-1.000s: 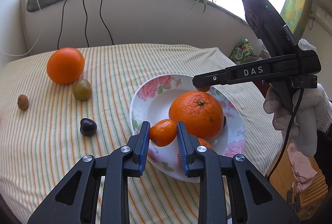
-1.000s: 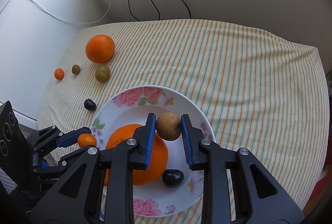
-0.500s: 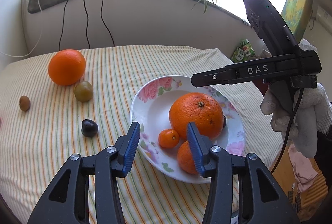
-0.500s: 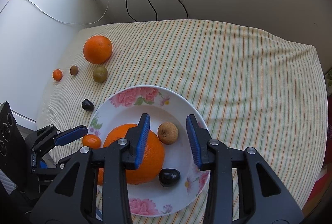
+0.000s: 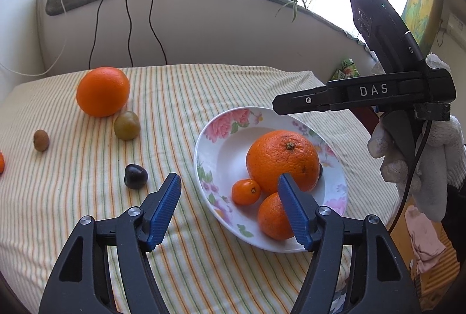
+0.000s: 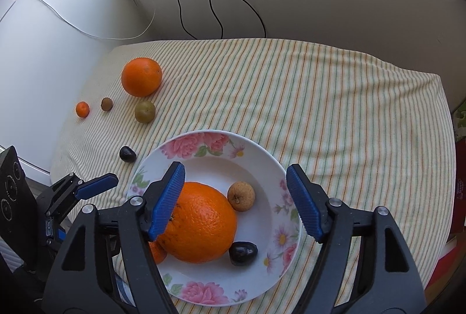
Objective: Organize fruits
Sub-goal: 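Open the left gripper over the plate while the right gripper releases the kiwi, then grasp the dark plum with the left gripper while the right grasps the green plum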
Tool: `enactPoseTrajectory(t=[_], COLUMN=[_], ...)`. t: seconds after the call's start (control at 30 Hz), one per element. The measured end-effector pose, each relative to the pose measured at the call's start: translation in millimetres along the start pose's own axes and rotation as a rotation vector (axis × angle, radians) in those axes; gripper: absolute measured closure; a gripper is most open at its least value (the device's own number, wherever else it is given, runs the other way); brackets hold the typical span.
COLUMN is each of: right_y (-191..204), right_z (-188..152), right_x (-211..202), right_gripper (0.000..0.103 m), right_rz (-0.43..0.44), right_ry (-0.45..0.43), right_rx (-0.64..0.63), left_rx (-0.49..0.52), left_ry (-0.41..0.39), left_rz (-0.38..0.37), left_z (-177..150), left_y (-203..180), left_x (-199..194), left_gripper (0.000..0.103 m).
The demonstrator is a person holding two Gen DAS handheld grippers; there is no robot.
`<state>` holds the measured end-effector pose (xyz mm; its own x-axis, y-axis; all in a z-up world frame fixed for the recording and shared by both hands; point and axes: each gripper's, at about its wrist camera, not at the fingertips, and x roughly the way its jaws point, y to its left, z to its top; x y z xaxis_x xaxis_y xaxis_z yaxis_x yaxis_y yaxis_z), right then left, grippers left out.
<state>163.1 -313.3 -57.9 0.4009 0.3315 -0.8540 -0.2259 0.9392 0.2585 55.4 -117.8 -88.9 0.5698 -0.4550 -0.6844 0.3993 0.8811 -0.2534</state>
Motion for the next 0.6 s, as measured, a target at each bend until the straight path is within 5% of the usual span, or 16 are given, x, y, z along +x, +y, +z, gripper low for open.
enactPoseTrajectory(t=[0.6], right_y=[43], right_z=[22], right_x=[8], right_gripper=[0.028], right_rz=[0.044], right_ry=[-0.005], right_rx=[-0.080], left_rx=[-0.092], left_ry=[-0.035], left_rz=[0.066], left_z=[-10], left_y=[53], left_x=[-24], left_gripper=[0.034])
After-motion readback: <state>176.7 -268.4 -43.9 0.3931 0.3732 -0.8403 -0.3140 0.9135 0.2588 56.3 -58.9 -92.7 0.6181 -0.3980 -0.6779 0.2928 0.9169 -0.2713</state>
